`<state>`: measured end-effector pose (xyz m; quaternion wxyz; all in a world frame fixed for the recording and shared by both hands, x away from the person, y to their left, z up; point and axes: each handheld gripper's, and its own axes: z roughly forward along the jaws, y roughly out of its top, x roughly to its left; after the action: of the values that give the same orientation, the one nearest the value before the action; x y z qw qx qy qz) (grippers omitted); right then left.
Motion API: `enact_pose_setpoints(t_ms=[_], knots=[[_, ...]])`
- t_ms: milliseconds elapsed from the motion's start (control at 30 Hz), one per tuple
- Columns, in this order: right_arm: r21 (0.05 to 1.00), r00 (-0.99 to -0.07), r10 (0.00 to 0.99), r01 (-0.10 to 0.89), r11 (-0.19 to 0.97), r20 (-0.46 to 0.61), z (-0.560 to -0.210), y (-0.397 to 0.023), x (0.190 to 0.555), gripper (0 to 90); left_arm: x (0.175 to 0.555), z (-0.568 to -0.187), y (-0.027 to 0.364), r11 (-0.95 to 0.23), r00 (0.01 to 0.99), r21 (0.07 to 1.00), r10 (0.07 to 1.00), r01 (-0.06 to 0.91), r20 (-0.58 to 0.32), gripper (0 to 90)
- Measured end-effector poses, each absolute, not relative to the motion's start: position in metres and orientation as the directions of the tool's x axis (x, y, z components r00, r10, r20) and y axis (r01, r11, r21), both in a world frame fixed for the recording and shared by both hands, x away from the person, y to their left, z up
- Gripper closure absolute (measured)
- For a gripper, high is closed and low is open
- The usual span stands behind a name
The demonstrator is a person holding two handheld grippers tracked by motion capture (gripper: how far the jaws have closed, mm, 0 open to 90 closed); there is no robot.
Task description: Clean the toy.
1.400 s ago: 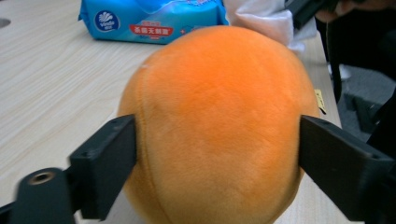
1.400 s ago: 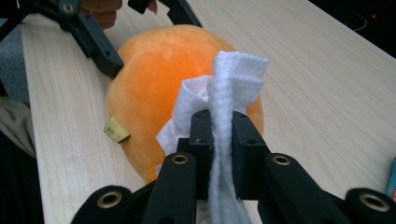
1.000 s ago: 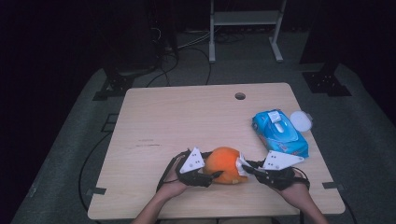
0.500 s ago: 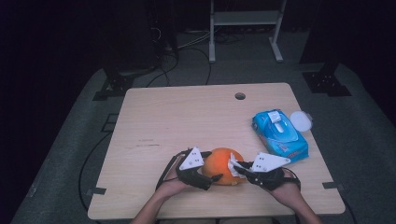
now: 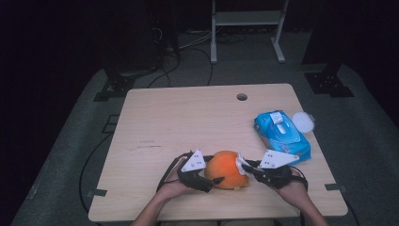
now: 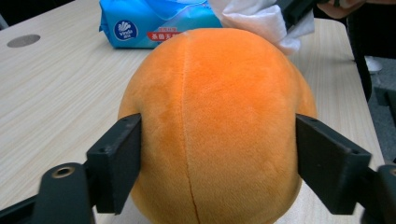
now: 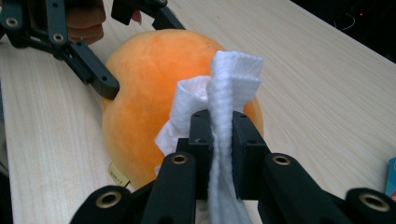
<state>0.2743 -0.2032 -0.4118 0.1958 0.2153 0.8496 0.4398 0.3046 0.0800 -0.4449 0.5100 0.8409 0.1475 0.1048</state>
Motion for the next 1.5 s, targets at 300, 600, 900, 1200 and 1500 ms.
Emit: enact_pose_setpoints(t_ms=[300,600,900,1200,1500], knots=[[0.835,-0.835,0.529,0.181,0.52,-0.148,-0.413,-0.201,0.27,79.4,0.301,-0.443,0.074,-0.455,0.937,0.882,0.347,0.119,0.052,18.5],[0.813,-0.828,0.533,0.182,0.553,-0.177,-0.415,-0.207,0.272,79.4,0.305,-0.445,0.077,-0.427,0.933,0.891,0.359,0.155,0.01,9.8],[0.837,-0.851,0.495,0.137,0.53,-0.175,-0.406,-0.192,0.264,79.4,0.297,-0.44,0.067,-0.459,0.937,0.884,0.339,0.092,0.079,11.6],[0.852,-0.852,0.508,0.169,0.496,-0.127,-0.406,-0.199,0.266,79.4,0.295,-0.441,0.064,-0.439,0.923,0.894,0.372,0.087,0.093,21.4],[0.833,-0.846,0.511,0.167,0.527,-0.153,-0.405,-0.2,0.266,79.4,0.297,-0.441,0.067,-0.419,0.93,0.901,0.364,0.114,0.052,14.0]])
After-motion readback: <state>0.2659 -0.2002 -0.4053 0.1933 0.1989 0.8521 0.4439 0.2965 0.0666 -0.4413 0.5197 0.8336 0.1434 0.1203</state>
